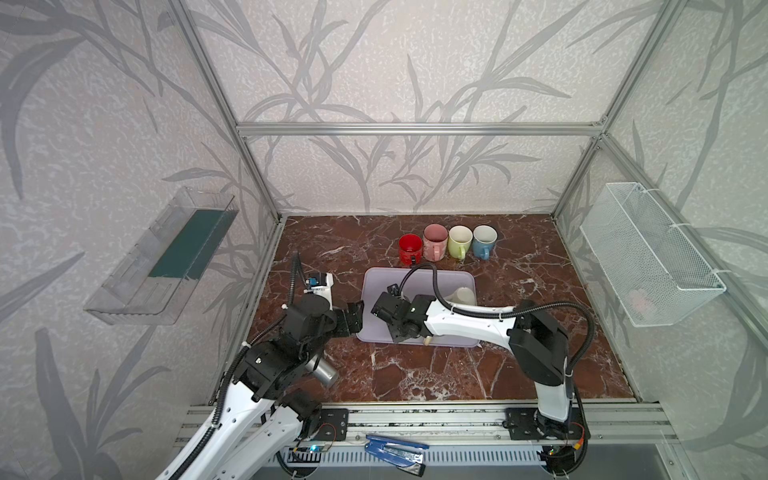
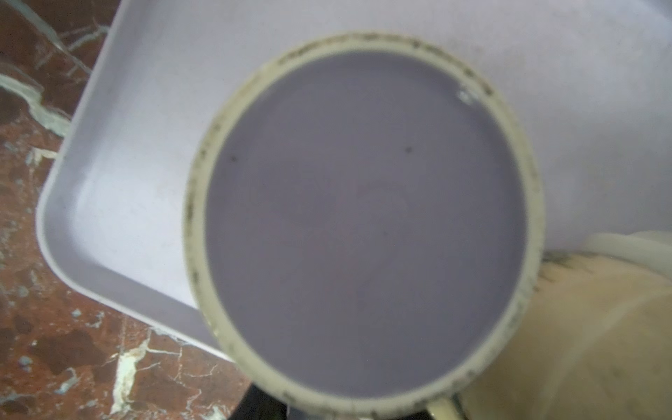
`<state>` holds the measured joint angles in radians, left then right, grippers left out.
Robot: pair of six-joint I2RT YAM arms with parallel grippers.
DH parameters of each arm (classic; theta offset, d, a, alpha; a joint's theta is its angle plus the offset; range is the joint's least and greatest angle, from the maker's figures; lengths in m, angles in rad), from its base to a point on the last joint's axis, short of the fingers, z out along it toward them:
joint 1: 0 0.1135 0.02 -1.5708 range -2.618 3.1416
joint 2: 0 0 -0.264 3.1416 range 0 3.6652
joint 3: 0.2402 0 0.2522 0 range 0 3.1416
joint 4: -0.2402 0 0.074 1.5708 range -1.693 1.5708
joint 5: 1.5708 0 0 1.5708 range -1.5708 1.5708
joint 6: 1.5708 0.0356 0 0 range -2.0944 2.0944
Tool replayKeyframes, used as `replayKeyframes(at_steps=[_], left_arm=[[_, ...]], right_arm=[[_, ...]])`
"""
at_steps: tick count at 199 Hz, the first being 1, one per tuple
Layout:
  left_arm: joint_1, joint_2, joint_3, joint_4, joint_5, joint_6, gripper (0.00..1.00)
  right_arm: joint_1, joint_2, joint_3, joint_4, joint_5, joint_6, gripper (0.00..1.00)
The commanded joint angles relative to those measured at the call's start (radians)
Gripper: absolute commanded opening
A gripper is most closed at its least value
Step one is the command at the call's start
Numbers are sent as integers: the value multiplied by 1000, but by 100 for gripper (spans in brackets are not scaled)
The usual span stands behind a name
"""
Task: Turn the mug right side up
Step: 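Lower the right gripper onto the lavender mug's base and close it while the left withdraws, then lift the lavender mug and tip it onto its side with the right gripper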
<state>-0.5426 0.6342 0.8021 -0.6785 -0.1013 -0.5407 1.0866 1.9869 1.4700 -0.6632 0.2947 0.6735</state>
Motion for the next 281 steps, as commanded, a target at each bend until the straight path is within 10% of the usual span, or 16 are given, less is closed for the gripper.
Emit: replayKeyframes(at_steps=[1,108,281], left_arm=[[12,-4,-13,7,17,10,90],[76,30,-26,35,87,6,90],[78,136,-56,231,243,26,99]], right_arm=[[-16,23,33,-38,1,9,30],[-55,10,37,2,-74,-74,0],[-291,-541,-532,672,-532,-242,0]])
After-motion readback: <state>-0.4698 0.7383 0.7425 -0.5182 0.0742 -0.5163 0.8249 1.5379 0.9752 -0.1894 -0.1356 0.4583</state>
